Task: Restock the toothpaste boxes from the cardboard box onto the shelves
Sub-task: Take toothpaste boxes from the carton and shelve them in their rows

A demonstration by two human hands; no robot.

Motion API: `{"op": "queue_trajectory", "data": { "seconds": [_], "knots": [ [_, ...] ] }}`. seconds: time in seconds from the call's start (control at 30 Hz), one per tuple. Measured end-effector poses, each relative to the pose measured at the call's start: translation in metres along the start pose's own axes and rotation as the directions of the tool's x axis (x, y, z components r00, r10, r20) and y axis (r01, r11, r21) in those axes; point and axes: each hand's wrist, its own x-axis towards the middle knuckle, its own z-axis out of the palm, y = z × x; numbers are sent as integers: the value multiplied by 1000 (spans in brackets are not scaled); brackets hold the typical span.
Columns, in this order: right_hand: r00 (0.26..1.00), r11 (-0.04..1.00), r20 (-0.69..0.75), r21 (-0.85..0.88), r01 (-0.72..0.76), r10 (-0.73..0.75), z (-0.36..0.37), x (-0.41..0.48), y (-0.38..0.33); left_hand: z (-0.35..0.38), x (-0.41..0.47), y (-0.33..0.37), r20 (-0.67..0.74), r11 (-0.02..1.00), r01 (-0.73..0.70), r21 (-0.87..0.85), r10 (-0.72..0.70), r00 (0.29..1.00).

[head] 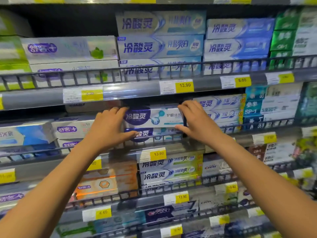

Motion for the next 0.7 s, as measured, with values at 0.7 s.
{"op": "queue_trajectory", "data": {
  "seconds": [0.7],
  "knots": [
    [961, 950, 169, -192, 248, -217, -8, 23, 11, -3, -9, 2, -54, 999, 41, 6, -41, 998]
  ]
}}
